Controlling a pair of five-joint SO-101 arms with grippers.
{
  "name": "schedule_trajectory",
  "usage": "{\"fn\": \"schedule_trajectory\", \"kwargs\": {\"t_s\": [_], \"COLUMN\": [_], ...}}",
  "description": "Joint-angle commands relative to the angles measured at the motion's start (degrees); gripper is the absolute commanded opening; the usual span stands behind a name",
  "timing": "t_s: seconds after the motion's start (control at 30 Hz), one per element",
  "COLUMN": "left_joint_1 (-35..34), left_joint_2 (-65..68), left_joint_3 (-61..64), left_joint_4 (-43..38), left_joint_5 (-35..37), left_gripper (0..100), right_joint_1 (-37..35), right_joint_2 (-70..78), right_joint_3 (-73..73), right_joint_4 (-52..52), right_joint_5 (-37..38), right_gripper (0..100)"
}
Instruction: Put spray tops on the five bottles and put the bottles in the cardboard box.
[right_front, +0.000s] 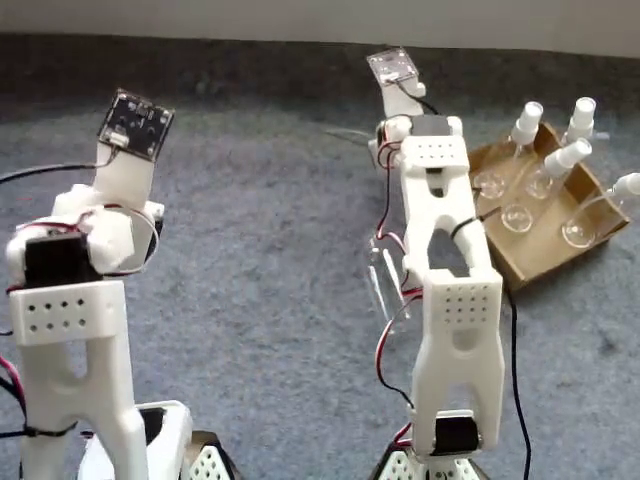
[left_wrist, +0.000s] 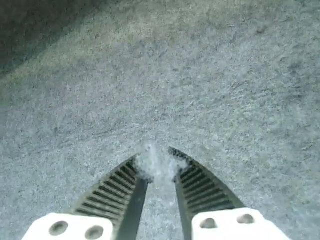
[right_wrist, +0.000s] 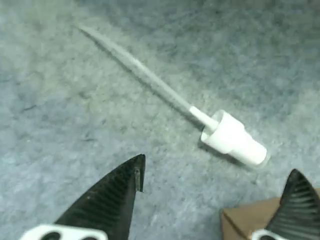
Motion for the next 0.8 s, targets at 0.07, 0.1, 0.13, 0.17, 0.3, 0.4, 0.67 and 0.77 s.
{"fn": "schedule_trajectory", "kwargs": {"t_s": [0.07,0.1,0.13,0.17,0.3,0.4,0.67,0.77], "left_joint_1": [4.2,4.9,5.3,5.8,8.4,9.3,9.2,9.1], "left_joint_2": [-16.0,-17.3,-17.9,-17.9,-18.1,-18.1,-18.2,-18.2], "left_joint_3": [15.2,16.7,17.7,18.3,20.4,22.1,28.2,30.6], "left_joint_4": [-7.6,-7.6,-7.6,-7.6,-7.9,-8.0,-13.5,-15.9], "left_joint_5": [0.9,1.3,2.6,3.8,6.5,6.8,6.8,6.8], "left_gripper": [1,1,1,1,1,1,1,1], "right_joint_1": [0.7,0.8,0.9,1.1,2.6,3.6,2.9,1.5], "right_joint_2": [7.3,8.7,10.5,11.5,15.0,16.2,16.6,16.5], "right_joint_3": [-18.2,-19.8,-21.5,-22.6,-25.5,-25.5,-25.4,-25.5], "right_joint_4": [-0.6,-0.1,0.7,1.5,1.7,2.0,2.9,6.4], "right_joint_5": [6.9,7.2,7.3,7.4,7.4,7.4,7.5,7.5], "right_gripper": [36.8,36.8,36.8,36.8,30.1,20.5,12.1,9.6]}}
